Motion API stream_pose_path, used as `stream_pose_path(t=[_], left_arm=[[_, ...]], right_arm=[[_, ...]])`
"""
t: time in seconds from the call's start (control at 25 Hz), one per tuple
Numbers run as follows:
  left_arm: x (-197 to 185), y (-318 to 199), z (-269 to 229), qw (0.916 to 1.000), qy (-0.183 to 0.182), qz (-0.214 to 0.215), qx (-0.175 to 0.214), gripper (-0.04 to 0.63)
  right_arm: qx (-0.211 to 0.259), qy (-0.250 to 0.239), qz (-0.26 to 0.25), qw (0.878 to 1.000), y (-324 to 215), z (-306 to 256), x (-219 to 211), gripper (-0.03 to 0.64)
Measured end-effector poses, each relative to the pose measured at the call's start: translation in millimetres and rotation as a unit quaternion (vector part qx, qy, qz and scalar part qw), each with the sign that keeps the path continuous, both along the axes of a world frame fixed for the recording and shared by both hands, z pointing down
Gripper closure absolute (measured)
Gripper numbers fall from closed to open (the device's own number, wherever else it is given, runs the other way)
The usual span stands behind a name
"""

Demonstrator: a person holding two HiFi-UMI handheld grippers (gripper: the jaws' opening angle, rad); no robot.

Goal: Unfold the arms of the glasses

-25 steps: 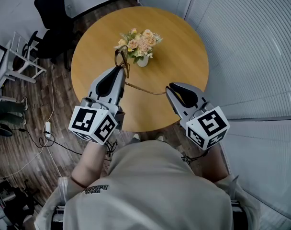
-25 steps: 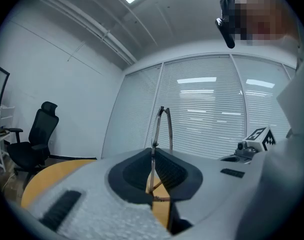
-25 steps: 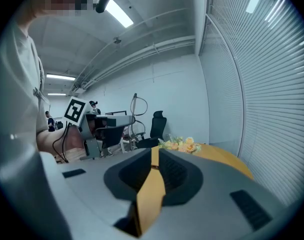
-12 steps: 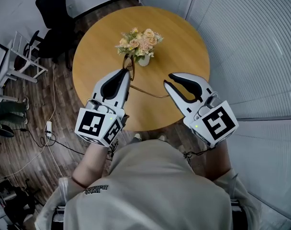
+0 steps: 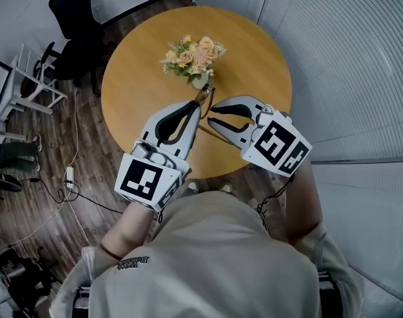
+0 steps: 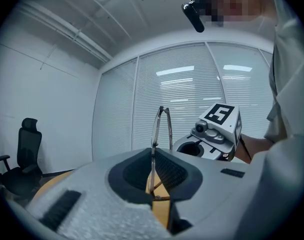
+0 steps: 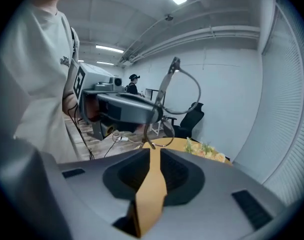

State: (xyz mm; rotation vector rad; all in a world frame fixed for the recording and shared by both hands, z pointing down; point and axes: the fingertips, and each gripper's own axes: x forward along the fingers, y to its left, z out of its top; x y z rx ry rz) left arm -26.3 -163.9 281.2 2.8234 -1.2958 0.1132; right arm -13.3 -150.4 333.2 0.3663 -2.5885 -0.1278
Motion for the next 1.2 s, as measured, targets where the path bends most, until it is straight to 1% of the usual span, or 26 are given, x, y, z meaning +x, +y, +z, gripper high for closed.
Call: stream_pose_path(t=[0.08, 0.44, 0.6, 0.76, 1.0, 1.12, 1.2], left_arm=[[1.5, 0.7, 1.5, 1.0, -0.004, 0.002, 0.0, 0.558], [11.1, 4.4, 10.2, 0.9998, -0.013, 0.015, -0.008, 0.558], [10.1, 1.1, 12.7, 0.9997, -0.022, 0.014, -0.003, 0.558], [1.9, -7.7, 12.1, 0.9996, -0.028, -0.002, 0.005, 0.558], [-13.1, -17.2, 18.9, 0.9986, -0.048, -0.023, 0.008, 0.558], [-22.4, -22.5, 24.5, 0.9975, -0.061, -0.035, 0.008, 0.558], [-25.5, -23.5, 27.4, 0.9965, -0.073, -0.039, 0.011, 0.558]], right_arm=[[-0.004, 0.009, -0.012, 1.0, 2.7, 5.3, -2.4, 0.549], [0.002, 0.01, -0.037, 0.999, 12.6, 5.7, -18.3, 0.55], [0.003, 0.022, -0.032, 0.999, 10.2, 9.6, -16.2, 0.563], [0.01, 0.028, -0.022, 0.999, 6.3, 9.0, -4.2, 0.569], [-0.009, 0.001, 0.005, 1.0, 6.7, 4.0, 20.7, 0.569], [-0.023, -0.036, 0.026, 0.999, 1.3, -5.5, 35.3, 0.569], [-0.025, -0.052, 0.042, 0.997, -3.2, -13.6, 44.4, 0.569]])
